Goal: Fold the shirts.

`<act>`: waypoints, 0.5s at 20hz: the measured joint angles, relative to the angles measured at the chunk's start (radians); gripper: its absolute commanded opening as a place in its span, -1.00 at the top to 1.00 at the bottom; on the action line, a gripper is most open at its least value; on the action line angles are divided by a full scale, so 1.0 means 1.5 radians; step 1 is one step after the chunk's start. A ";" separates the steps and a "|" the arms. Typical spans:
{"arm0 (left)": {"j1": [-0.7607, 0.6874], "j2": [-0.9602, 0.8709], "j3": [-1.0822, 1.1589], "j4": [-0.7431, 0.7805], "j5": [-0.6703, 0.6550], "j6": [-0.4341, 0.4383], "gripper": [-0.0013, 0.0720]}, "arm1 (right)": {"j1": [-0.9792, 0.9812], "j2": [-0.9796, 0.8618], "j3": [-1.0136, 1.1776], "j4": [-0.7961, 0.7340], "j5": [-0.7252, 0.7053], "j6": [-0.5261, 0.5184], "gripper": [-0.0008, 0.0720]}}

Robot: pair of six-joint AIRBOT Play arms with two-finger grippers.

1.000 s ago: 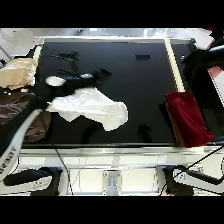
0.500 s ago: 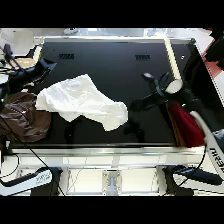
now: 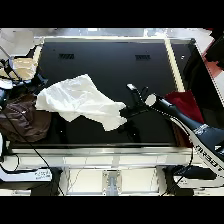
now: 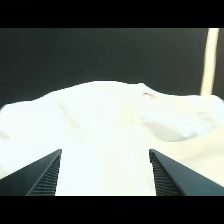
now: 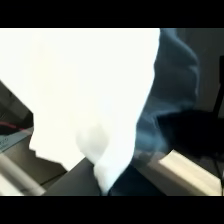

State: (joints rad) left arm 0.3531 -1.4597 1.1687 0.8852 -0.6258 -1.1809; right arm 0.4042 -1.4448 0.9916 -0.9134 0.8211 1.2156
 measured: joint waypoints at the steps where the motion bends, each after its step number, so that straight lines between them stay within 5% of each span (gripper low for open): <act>1: 0.001 -0.006 0.000 0.019 0.003 0.001 -0.64 | 0.001 -0.001 -0.001 -0.002 -0.007 0.000 0.93; 6: 0.031 -0.026 0.000 0.074 -0.028 -0.041 -0.64 | 0.004 -0.002 -0.001 -0.009 -0.015 0.003 0.93; 10: 0.119 -0.009 -0.001 0.088 -0.149 -0.113 -0.64 | 0.004 -0.002 0.011 -0.030 -0.020 0.003 0.93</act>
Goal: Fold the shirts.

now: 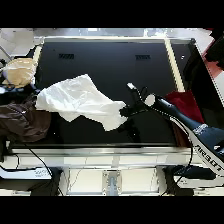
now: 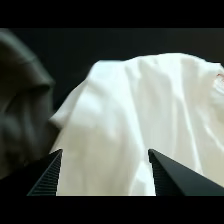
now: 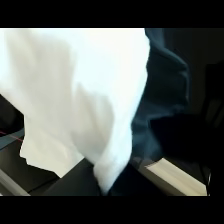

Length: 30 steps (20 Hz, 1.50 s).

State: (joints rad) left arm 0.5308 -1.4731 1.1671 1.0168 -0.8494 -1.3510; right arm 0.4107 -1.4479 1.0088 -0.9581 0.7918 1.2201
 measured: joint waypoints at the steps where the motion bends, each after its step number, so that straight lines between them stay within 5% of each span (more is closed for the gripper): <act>1: 0.025 0.006 -0.003 0.001 -0.043 -0.010 -0.64 | 0.000 0.000 0.004 -0.004 -0.004 0.000 0.93; 7: 0.088 0.032 -0.075 -0.009 -0.161 -0.055 -0.64 | 0.000 0.000 0.035 -0.010 -0.027 0.000 0.93; 15: 0.044 0.010 -0.162 -0.169 -0.026 -0.067 -0.61 | 0.000 0.000 0.047 -0.012 -0.026 0.001 0.93; 18: 0.025 -0.006 -0.167 -0.187 0.013 -0.067 0.16 | 0.000 -0.001 0.048 -0.013 -0.021 0.001 0.93; 20: 0.023 -0.006 -0.168 -0.205 0.034 -0.067 0.93 | 0.000 -0.001 0.048 -0.020 -0.016 0.001 0.93; 25: 0.037 0.057 -0.168 -0.277 0.061 -0.034 0.94 | 0.000 0.022 0.063 -0.083 0.012 0.019 0.94; 30: 0.050 0.239 -0.168 -0.324 0.011 0.062 0.94 | 0.000 0.139 0.148 -0.325 0.163 0.113 0.94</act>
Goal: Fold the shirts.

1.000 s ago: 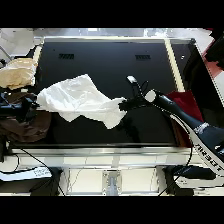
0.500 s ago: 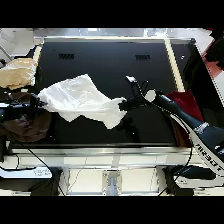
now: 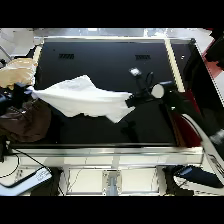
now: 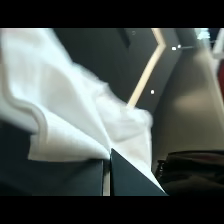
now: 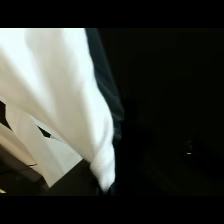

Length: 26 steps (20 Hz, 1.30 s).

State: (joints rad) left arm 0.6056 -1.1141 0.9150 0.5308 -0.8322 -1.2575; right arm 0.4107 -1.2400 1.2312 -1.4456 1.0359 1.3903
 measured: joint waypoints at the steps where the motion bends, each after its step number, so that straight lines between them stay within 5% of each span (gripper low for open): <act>1: 0.001 0.052 0.001 -0.003 -0.017 0.017 0.94 | 0.000 0.037 0.024 -0.045 0.035 0.010 0.94; 5: 0.001 0.248 0.056 -0.004 -0.076 0.057 0.95 | 0.000 0.205 0.151 -0.160 0.146 0.043 0.95; 12: -0.004 0.382 0.282 0.035 -0.191 0.076 0.95 | 0.000 0.299 0.359 -0.222 0.133 0.042 0.95; 20: -0.093 0.279 0.231 0.089 -0.364 0.035 0.95 | -0.002 -0.009 0.394 -0.241 0.192 0.012 0.95; 24: -0.272 0.163 0.076 0.208 -0.266 0.013 0.94 | -0.024 -0.213 0.396 -0.238 0.118 0.006 0.95; 26: -0.347 0.071 0.024 0.301 -0.163 -0.056 0.94 | -0.041 -0.296 0.397 -0.238 0.054 0.014 0.93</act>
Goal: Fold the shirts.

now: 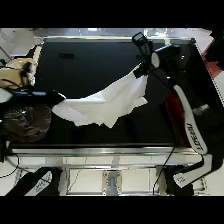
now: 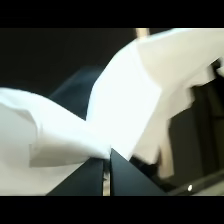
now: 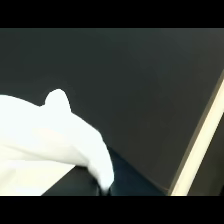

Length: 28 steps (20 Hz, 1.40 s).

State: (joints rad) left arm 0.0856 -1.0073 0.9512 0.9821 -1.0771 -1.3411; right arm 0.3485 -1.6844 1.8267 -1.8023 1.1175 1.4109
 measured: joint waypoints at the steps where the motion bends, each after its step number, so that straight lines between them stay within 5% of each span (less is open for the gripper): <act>1: -0.021 -0.046 -0.013 0.036 0.055 -0.039 0.94 | -0.008 -0.033 0.000 0.000 -0.035 0.014 0.93; 2: -0.036 -0.093 -0.023 0.066 0.108 -0.079 0.94 | -0.016 -0.063 0.000 0.000 -0.073 0.033 0.84; 4: -0.048 -0.170 -0.024 0.104 0.203 -0.144 0.94 | -0.028 -0.100 0.001 0.001 -0.165 0.068 -0.40; 5: -0.049 -0.198 -0.019 0.117 0.241 -0.170 0.94 | -0.034 -0.113 0.003 0.004 -0.217 0.081 -0.47; 9: -0.034 -0.249 0.027 0.131 0.354 -0.225 0.83 | -0.051 -0.135 0.051 0.023 -0.356 0.108 -0.48; 10: -0.031 -0.252 0.041 0.130 0.367 -0.233 0.10 | -0.055 -0.137 0.076 0.026 -0.354 0.112 -0.48; 11: -0.028 -0.252 0.053 0.129 0.375 -0.239 -0.83 | -0.059 -0.137 0.101 0.028 -0.336 0.115 -0.48; 12: -0.027 -0.250 0.061 0.128 0.377 -0.242 -1.00 | -0.063 -0.134 0.124 0.028 -0.303 0.115 -0.48; 22: 0.007 -0.126 0.081 0.151 0.286 -0.253 -1.00 | -0.167 0.019 0.159 0.018 0.121 0.062 -0.48; 28: 0.013 -0.083 0.054 0.189 0.163 -0.253 -1.00 | -0.223 0.046 0.116 0.194 0.279 0.050 -0.47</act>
State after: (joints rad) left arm 0.1055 -1.1324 1.0321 1.2652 -0.8333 -1.7210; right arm 0.0135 -1.6157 2.0006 -1.5108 1.5368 1.4857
